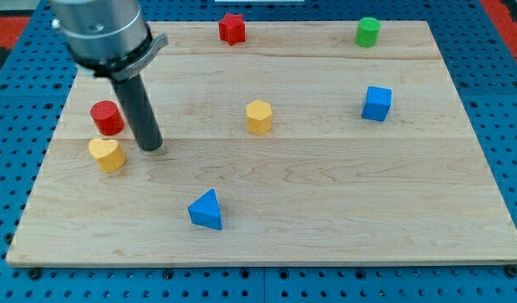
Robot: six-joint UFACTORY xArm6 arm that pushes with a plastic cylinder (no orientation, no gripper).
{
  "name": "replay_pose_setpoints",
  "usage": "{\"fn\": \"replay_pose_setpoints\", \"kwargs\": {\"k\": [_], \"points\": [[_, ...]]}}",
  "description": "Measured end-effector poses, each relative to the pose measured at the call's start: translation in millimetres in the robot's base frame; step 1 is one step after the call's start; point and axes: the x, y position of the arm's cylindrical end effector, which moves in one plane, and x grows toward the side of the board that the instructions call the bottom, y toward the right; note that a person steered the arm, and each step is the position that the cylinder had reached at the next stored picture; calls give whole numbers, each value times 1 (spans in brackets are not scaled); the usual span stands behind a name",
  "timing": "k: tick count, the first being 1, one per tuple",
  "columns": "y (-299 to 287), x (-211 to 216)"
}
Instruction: Point your arm at yellow hexagon
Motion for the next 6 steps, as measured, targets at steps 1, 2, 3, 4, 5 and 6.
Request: {"fn": "replay_pose_setpoints", "kwargs": {"k": [1,2,3,4,5,6], "points": [[-53,8],[-87,53],[-87,91],[-29,43],[50,-11],[62,-49]]}}
